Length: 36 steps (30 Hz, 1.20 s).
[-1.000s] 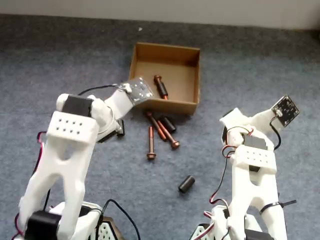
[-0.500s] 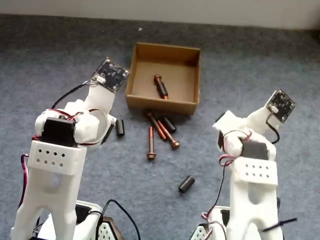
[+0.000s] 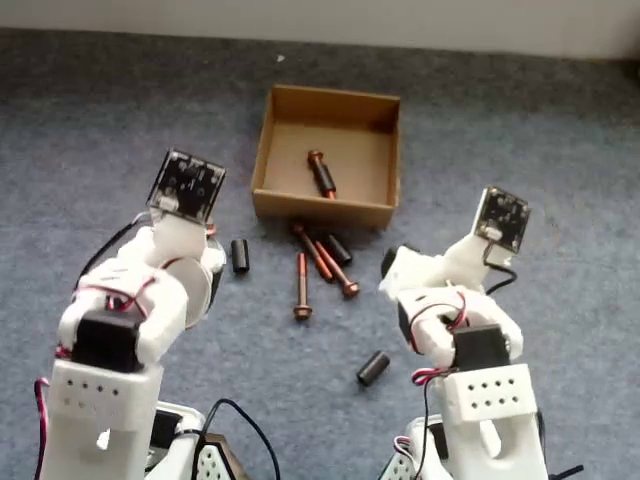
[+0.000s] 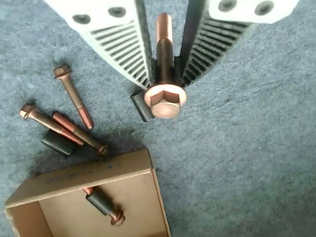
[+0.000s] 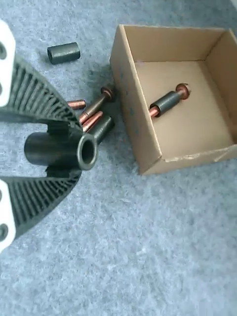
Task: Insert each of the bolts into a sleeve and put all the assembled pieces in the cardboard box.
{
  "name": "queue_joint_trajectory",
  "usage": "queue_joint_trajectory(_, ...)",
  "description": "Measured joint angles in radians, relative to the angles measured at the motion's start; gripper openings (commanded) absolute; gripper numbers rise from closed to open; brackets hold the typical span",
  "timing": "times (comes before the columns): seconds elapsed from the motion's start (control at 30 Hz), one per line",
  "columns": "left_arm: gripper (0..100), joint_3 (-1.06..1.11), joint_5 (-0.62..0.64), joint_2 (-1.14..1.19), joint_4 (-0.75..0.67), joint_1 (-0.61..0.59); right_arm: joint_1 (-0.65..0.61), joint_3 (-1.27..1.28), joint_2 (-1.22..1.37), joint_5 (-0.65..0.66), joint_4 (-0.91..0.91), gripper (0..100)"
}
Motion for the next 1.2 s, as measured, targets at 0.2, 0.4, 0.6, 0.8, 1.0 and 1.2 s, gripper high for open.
queue_joint_trajectory(0.2,1,0.126,0.043,-0.158,-0.063,-0.002,-0.1,0.158,-0.164,0.097,-0.115,0.4)
queue_joint_trajectory(0.4,1,0.226,0.149,-0.233,-0.166,-0.002,-0.213,0.336,-0.374,0.245,-0.229,0.4)
queue_joint_trajectory(0.6,1,0.25,0.272,-0.272,-0.218,0.038,-0.296,0.456,-0.508,0.367,-0.308,0.4)
queue_joint_trajectory(0.8,1,0.25,0.285,-0.301,-0.264,0.135,-0.373,0.529,-0.565,0.442,-0.376,0.4)
queue_joint_trajectory(1.0,1,0.25,0.285,-0.393,-0.37,0.189,-0.459,0.563,-0.566,0.494,-0.431,0.4)
queue_joint_trajectory(1.2,1,0.25,0.285,-0.479,-0.405,0.259,-0.5,0.563,-0.566,0.497,-0.445,0.4)
